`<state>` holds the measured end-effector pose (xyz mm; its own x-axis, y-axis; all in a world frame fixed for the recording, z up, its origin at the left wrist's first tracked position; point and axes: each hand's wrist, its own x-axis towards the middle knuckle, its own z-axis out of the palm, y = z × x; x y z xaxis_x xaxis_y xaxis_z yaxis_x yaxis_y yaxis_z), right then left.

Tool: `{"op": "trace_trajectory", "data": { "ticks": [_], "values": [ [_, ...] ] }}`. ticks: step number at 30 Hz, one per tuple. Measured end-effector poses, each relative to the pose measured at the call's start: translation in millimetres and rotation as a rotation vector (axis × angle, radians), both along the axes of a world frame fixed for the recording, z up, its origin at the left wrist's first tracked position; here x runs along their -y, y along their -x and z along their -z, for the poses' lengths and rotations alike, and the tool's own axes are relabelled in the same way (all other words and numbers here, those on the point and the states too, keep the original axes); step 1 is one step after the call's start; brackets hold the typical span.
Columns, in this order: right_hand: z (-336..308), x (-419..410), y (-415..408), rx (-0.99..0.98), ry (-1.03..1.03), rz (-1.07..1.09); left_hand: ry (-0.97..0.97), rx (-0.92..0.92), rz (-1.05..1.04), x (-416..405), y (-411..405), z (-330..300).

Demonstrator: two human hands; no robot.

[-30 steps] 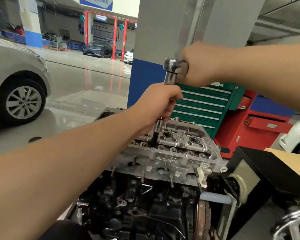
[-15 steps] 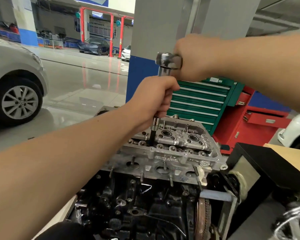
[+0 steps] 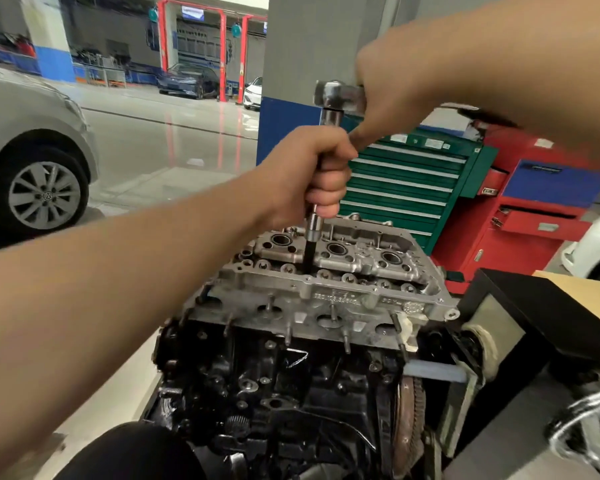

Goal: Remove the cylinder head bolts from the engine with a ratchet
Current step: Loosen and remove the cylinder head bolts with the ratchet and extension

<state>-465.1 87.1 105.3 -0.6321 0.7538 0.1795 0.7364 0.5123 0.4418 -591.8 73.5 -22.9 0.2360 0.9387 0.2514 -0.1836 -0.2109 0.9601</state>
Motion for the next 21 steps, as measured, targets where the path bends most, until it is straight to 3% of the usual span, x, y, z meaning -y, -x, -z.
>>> {"op": "trace_trajectory", "data": {
  "ticks": [2, 4, 9, 11, 12, 15, 17, 19, 21],
  "values": [
    [2.3, 4.3, -1.8, -0.038, -0.009, -0.034, 0.016, -0.082, 0.200, 3.6, 7.9, -7.9],
    [5.4, 0.2, -7.2, -0.083, -0.008, -0.046, -0.015, -0.164, 0.166, 3.8, 7.8, -9.9],
    [14.1, -2.5, -4.0, -0.025, -0.140, 0.113, -0.142, -0.109, -0.308, 7.5, -5.9, 15.0],
    [16.0, -0.2, 4.7, 0.028, -0.231, 0.109, -0.198, -0.164, -0.511, 8.5, -21.5, 23.4],
    [15.4, 0.4, 6.8, 0.041, -0.247, 0.100, -0.197, -0.162, -0.515, 7.6, -22.1, 22.5],
    [9.1, -10.7, 0.7, -0.039, -0.087, -0.015, -0.074, -0.052, -0.055, 7.9, -6.5, 6.3],
    [10.4, -16.4, -1.9, -0.113, -0.018, -0.116, -0.088, -0.115, 0.107, 9.8, -0.4, 0.6],
    [13.9, -18.1, 1.0, -0.133, -0.057, -0.138, -0.113, -0.183, 0.048, 8.6, 0.6, -0.4],
    [13.5, -17.5, 2.8, -0.125, -0.116, -0.017, -0.112, -0.154, -0.118, 7.9, 3.8, 4.0]
  ]
}}
